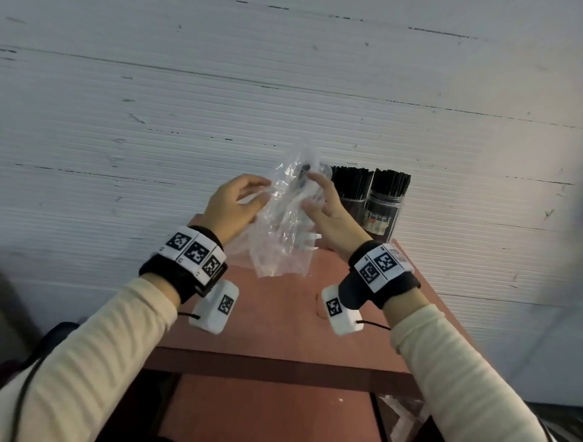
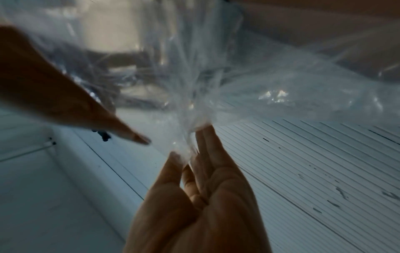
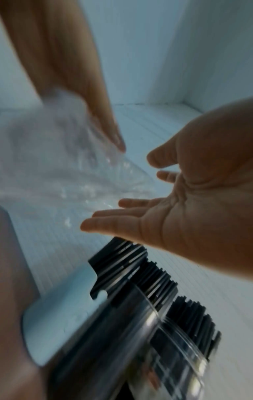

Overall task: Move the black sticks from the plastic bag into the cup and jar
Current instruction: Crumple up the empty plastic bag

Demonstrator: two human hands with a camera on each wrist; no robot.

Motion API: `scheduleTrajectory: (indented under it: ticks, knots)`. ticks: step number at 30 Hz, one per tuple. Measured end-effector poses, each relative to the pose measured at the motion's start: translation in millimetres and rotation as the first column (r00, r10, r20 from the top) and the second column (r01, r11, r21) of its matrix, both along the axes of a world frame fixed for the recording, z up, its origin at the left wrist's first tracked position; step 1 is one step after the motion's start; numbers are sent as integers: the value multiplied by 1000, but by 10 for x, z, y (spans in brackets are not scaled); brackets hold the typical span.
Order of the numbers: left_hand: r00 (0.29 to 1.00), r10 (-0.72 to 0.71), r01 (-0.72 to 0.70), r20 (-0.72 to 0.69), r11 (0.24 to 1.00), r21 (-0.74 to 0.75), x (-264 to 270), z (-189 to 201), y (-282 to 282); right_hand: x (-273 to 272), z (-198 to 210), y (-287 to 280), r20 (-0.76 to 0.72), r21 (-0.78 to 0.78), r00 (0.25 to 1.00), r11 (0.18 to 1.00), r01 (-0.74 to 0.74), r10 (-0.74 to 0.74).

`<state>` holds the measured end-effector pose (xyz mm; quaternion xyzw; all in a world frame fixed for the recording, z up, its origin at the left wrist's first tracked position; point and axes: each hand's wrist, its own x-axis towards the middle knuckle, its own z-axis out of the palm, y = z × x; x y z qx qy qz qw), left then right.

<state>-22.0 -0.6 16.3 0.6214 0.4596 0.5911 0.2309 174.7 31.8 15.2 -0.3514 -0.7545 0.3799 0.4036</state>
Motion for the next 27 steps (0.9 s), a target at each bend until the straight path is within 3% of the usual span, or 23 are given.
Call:
scheduleTrajectory:
  ticks: [4,9,11,12,14,15,17,20,23,25,27]
  knots:
    - [956,-282,290,75,949,-125,317,-12,-111,-93,44,-169,90,214,996,976,-34,15]
    - [760,-499,580,417,810,-87,336,-51,-137,-42,-48,-176,58,355,974,916,186,-220]
    - [745,-459,546,484,836,-49,308,-9,-165,37,-44,-185,11,315,963,915,251,-268]
    - [809,-369,436,457,899,-47,275,12,-173,92,-35,-198,-12,281,964,924,258,-266]
    - [946,-81,101,315,994,-48,158,9,-138,219,8,-264,-79,215,968,944,250,-238]
    - [969,44,-34,241,998,-48,71,-12,-104,287,34,-312,-117,191,969,953,237,-217]
    - [982,152,-143,111,986,-90,-79,-31,-73,407,87,-428,-165,175,972,965,194,-165]
    - [999,-35,43,34,960,-276,-240,-49,-89,538,98,-528,-184,164,979,979,121,-90]
    - [943,-277,330,186,853,-405,-272,-143,-142,623,47,-505,-199,123,980,991,49,-24]
    - [915,-258,362,309,864,-351,-249,-208,-126,665,9,-434,-153,122,986,989,82,-63]
    - [913,-163,277,374,921,-275,-220,-251,-82,666,-21,-341,-47,161,979,966,201,-196]
